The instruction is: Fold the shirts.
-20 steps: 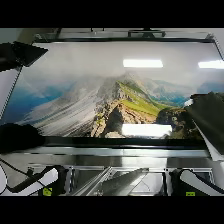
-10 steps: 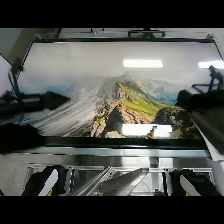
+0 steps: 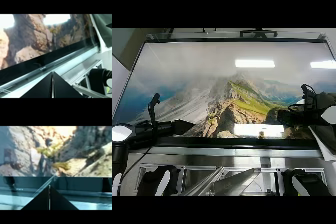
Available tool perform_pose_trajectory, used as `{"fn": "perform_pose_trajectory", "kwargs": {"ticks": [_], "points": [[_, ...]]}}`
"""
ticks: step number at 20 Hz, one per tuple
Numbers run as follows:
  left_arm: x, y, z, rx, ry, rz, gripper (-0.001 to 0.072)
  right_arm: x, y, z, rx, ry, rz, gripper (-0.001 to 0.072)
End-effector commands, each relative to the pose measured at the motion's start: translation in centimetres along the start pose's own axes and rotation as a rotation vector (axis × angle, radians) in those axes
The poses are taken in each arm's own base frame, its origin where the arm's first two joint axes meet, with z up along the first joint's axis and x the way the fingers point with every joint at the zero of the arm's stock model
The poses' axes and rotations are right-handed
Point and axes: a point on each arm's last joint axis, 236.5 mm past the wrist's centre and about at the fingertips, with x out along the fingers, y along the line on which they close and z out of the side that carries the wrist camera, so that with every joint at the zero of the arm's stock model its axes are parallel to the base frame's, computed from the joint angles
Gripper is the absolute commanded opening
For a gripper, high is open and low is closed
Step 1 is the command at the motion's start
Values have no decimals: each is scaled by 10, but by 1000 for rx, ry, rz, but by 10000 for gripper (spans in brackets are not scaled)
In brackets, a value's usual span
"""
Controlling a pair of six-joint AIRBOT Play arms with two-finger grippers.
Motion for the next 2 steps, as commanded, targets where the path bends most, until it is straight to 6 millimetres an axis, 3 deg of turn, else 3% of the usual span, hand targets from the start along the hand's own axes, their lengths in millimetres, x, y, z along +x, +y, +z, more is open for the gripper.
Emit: {"fn": "perform_pose_trajectory", "kwargs": {"ticks": [1,2], "points": [[2,3,-7,4,-17,8,5,1,0,-4,-7,9,0,25],[2,3,-9,7,-16,9,5,1,0,-4,-7,9,0,26]]}}
